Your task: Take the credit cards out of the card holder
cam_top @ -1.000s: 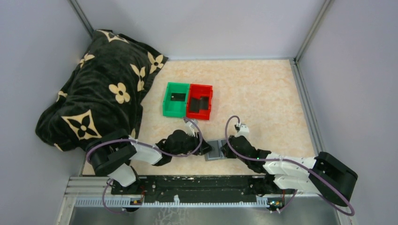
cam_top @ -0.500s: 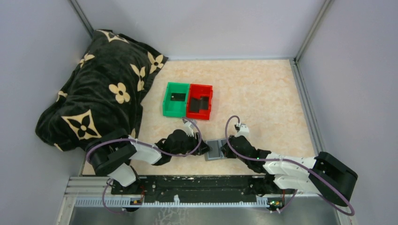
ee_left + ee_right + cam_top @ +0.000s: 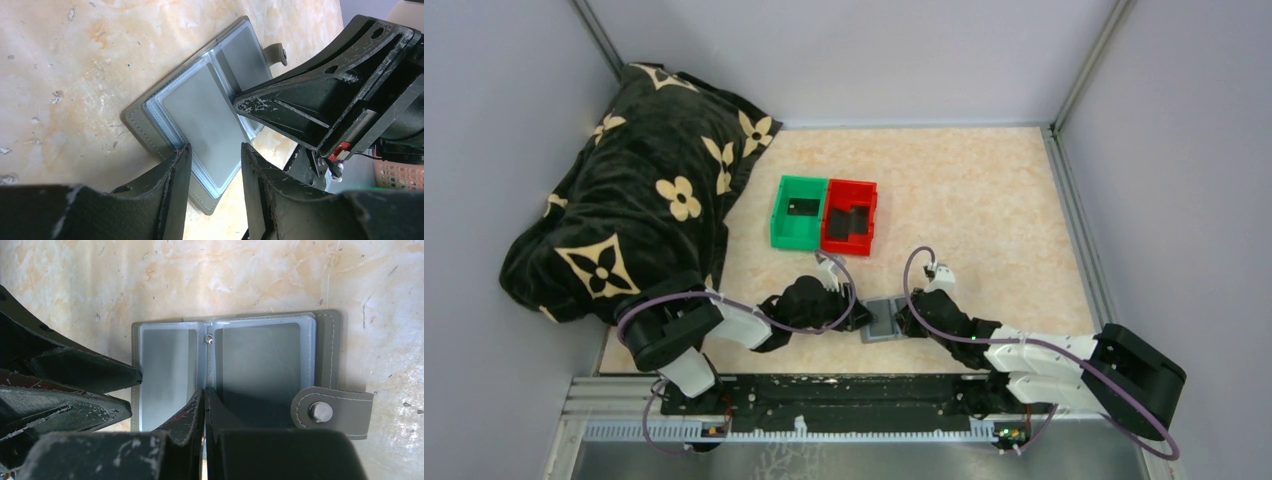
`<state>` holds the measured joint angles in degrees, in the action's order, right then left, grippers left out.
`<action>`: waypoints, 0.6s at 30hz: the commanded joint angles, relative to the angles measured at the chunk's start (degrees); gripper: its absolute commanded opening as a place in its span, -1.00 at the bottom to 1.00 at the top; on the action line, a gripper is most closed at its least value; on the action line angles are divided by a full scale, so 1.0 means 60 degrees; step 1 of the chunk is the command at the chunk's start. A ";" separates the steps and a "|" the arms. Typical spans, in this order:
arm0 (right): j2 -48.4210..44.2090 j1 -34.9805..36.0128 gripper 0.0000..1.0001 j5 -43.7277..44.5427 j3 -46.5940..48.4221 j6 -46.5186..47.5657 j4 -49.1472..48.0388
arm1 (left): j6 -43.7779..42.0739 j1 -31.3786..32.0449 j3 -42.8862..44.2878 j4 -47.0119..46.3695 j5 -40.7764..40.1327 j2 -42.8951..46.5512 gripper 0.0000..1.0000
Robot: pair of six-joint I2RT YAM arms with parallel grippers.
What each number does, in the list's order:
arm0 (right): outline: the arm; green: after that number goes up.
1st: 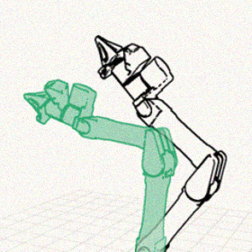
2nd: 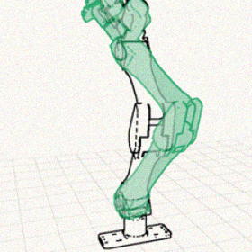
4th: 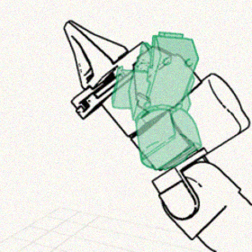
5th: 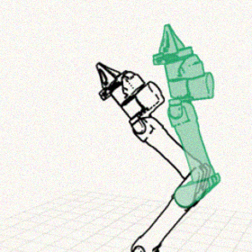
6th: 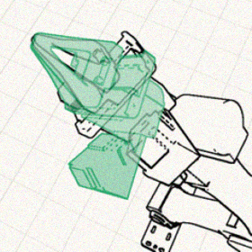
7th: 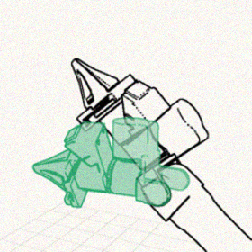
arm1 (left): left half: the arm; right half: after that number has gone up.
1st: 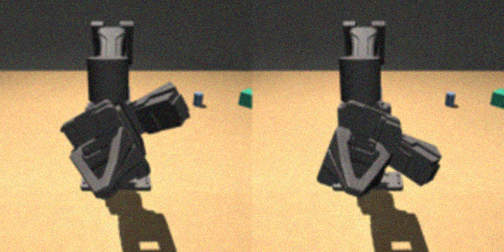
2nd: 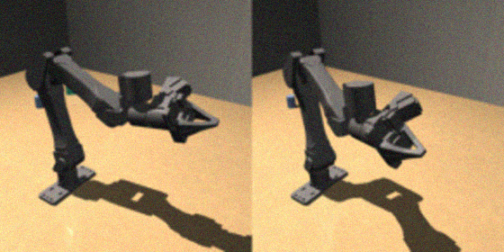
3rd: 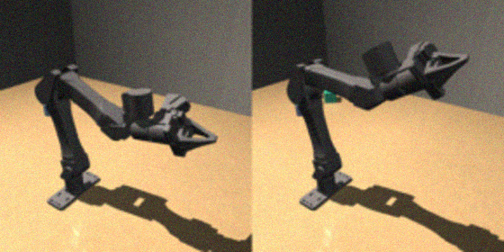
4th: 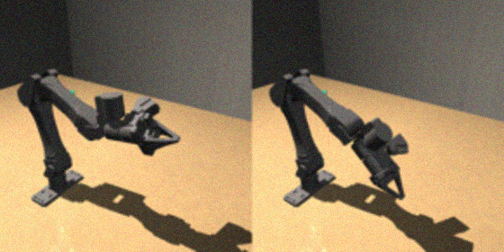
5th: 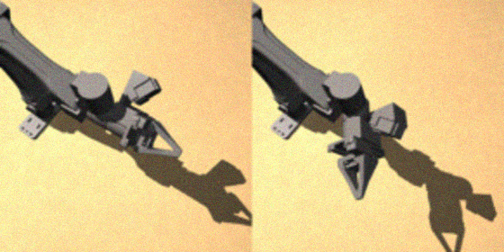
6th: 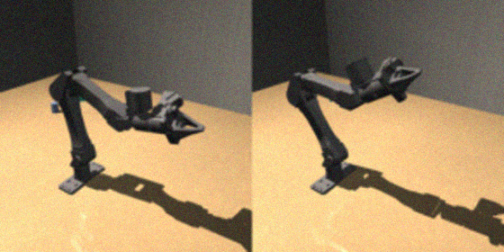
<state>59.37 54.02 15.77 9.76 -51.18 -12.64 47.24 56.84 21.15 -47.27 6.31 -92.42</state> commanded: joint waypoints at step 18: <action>0.0096 0.0098 -1.00 -0.0044 0.0000 0.0040 -0.0374 | 0.0762 -0.0025 0.0471 -0.1875 0.1010 -0.0865 -0.03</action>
<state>59.37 54.00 17.15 9.76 -50.98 -12.47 49.52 56.07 21.85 -53.12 7.99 -96.36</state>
